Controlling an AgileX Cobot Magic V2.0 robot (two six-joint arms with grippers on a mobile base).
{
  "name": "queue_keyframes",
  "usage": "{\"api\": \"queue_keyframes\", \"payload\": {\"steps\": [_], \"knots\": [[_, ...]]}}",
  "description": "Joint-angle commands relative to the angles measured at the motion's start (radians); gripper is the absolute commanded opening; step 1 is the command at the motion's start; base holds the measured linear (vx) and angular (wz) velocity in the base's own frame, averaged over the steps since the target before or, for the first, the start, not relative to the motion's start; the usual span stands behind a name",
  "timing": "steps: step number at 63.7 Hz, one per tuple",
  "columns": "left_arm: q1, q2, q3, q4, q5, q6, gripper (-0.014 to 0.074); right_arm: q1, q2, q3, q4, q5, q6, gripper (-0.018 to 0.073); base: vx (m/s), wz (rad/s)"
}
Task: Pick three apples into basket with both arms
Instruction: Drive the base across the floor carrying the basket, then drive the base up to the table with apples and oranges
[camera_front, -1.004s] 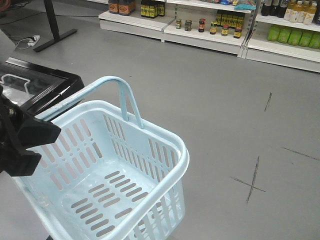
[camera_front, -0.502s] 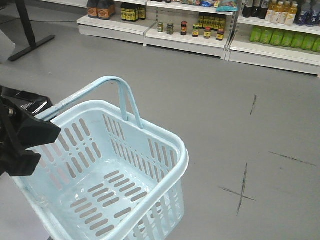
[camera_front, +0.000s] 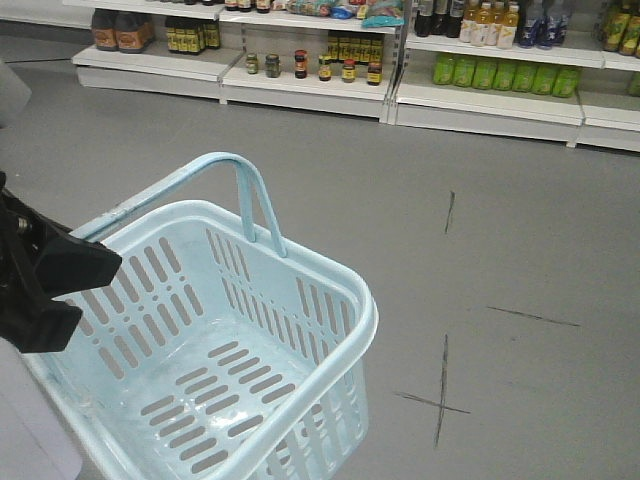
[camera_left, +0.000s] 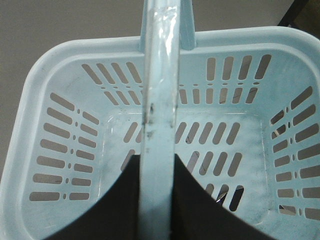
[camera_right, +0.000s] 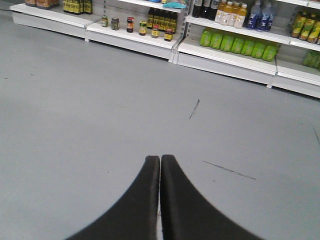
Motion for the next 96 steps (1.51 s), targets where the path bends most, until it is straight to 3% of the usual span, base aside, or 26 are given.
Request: {"api": "queue_keyframes", "payload": {"steps": [1,59,96], "knots": [[-0.002,-0.015,-0.035,-0.021,-0.074,-0.009,-0.0007,-0.001,-0.006,-0.032,-0.007,-0.072,-0.010,-0.0008,0.21,-0.28],[-0.002,-0.015,-0.035,-0.021,-0.074,-0.009,-0.0007,-0.001,-0.006,-0.032,-0.007,-0.072,-0.010,-0.0008,0.21,-0.27],[-0.002,-0.015,-0.035,-0.021,-0.073,-0.009,-0.0007,-0.001,-0.006,-0.032,-0.007,-0.072,-0.010,-0.0008,0.17,-0.48]]}}
